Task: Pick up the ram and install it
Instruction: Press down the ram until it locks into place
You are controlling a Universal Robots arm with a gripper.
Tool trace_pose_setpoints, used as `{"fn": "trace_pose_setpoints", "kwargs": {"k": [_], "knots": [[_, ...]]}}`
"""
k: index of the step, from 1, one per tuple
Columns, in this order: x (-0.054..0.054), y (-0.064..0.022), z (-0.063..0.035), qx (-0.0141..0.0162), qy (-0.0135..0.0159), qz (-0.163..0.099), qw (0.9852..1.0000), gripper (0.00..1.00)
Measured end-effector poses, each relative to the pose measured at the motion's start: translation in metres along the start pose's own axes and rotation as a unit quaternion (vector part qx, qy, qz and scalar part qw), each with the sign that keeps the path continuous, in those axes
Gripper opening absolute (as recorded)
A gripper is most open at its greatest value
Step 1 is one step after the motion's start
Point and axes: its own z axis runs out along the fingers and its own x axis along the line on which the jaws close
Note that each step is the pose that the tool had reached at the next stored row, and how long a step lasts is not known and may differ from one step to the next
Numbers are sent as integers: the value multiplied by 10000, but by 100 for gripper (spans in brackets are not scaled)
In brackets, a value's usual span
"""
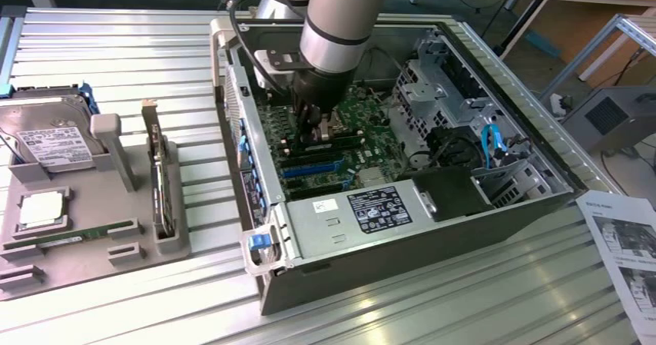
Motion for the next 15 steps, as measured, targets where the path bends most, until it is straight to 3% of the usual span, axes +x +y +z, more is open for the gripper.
{"fn": "trace_pose_setpoints", "kwargs": {"k": [15], "knots": [[-34, 11, 2, 3, 0, 1, 10000, 11]]}}
